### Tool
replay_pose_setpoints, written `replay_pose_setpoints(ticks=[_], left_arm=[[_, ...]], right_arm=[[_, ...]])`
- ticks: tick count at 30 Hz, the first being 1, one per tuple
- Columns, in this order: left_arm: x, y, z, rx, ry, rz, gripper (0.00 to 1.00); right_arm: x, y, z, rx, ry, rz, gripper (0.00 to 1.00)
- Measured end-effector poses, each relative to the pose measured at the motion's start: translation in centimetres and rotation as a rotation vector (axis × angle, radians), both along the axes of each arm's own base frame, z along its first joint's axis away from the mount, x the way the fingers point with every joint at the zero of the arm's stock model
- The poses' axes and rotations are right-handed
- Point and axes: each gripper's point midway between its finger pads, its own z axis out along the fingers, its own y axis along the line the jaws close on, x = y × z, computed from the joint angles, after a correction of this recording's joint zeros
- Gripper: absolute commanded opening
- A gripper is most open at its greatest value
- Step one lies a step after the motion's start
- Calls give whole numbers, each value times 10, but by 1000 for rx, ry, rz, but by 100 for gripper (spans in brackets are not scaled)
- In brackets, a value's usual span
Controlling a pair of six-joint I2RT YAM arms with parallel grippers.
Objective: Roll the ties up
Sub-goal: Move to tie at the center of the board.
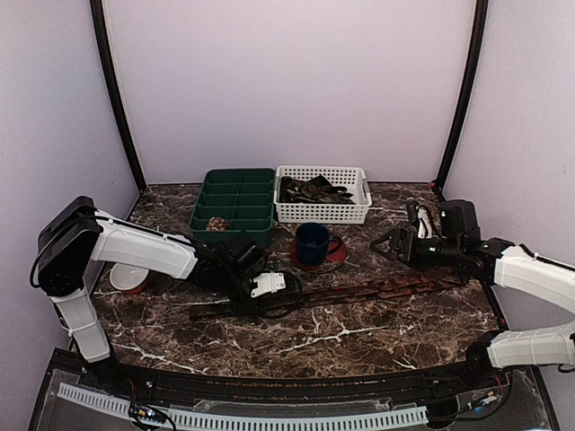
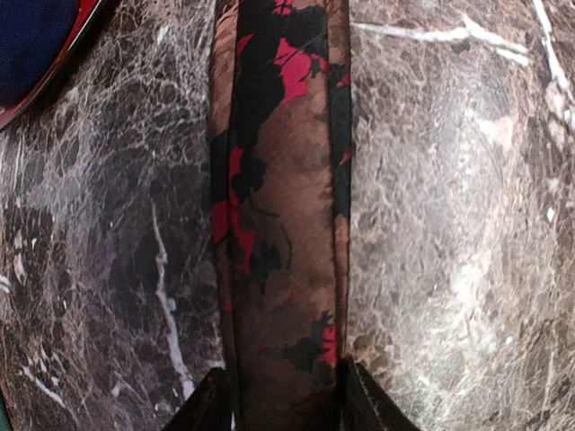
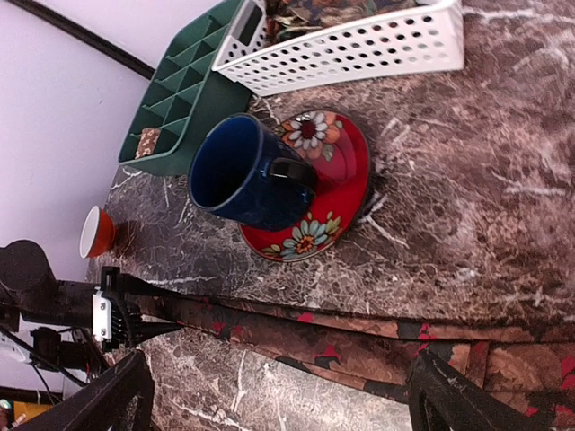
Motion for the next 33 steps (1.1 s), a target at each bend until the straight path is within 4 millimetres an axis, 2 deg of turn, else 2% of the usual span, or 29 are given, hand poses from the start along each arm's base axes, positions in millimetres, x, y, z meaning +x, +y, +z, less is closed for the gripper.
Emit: replay_pose_setpoints(ticks=[2, 3, 6, 9, 13, 19, 23, 27, 33], left_arm=[[4, -3, -1, 3, 4, -13, 39], [4, -5, -1, 1, 9, -20, 41], [1, -10, 1, -16, 32, -39, 48], [-3, -15, 2, -45, 56, -49, 49], [-4, -23, 6, -85, 62, -57, 48], [-4, -29, 7, -109, 65, -61, 46], [-5, -31, 3, -114, 77, -60, 44], [-6, -37, -2, -127, 86, -66, 40], [-3, -78, -1, -169, 65, -111, 35]], right_arm=[[-4, -9, -17, -1, 68, -36, 98], [-3, -11, -18, -1, 73, -46, 98], [-10, -26, -43, 4, 166, -115, 99], [-19, -40, -73, 12, 269, -187, 99], [-20, -43, -96, 16, 362, -230, 97], [-8, -40, -109, 13, 403, -259, 98], [1, -48, -116, -13, 423, -294, 98], [8, -68, -119, -19, 428, -339, 98], [15, -117, -120, -36, 427, -462, 99]])
